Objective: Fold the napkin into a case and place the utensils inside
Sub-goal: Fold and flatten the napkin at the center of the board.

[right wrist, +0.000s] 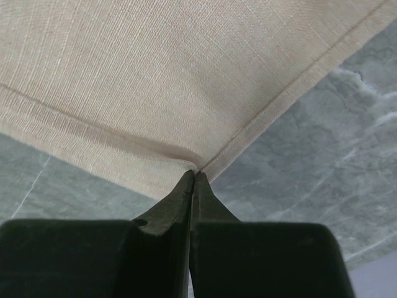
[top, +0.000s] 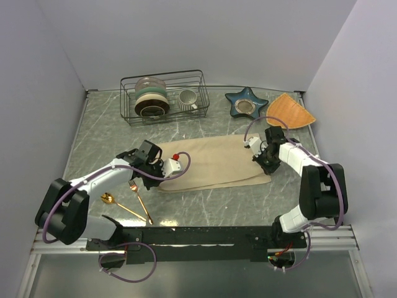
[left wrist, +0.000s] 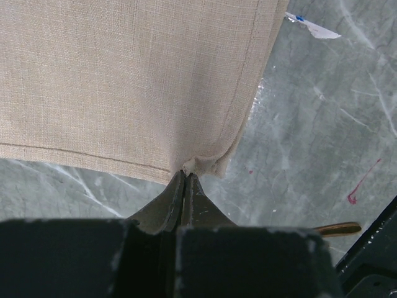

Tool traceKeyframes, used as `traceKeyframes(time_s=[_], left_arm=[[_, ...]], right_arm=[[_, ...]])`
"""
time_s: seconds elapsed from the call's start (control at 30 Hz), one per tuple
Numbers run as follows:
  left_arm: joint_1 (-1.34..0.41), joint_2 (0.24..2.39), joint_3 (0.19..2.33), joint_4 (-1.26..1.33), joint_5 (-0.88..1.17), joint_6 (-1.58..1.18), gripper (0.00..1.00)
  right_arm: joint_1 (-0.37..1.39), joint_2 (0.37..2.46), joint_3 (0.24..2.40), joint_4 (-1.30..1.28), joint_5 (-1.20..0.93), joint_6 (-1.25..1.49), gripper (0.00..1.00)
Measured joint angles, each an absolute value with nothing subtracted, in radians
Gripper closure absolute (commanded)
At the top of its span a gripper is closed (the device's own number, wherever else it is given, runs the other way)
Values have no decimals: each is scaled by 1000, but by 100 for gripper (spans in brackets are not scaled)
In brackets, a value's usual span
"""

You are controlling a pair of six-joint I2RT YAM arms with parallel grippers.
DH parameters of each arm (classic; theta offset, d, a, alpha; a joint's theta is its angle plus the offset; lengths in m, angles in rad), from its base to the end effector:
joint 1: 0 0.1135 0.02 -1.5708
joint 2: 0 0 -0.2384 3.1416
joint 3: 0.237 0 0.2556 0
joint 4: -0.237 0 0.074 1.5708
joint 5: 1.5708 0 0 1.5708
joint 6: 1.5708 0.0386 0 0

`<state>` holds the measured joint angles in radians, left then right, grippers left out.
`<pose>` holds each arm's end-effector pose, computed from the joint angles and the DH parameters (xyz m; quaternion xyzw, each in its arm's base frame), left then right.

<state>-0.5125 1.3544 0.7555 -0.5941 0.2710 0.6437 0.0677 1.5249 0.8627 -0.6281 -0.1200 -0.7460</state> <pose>0.2118 -0.1310 0.1525 0.5530 0.8012 -0.1202 0.1944 0.2721 0.0231 0.1383 -0.3988 0.9044 0.0096 0.1513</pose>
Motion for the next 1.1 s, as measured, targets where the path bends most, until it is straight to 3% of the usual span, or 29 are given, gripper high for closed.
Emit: traceKeyframes(time_s=[0.3, 1.1], left_arm=[[-513, 1280, 756, -629, 271, 652, 99], [-513, 1332, 757, -636, 272, 654, 99]], right_arm=[[68, 1408, 866, -703, -132, -770, 100], [62, 1504, 838, -674, -126, -773, 100]])
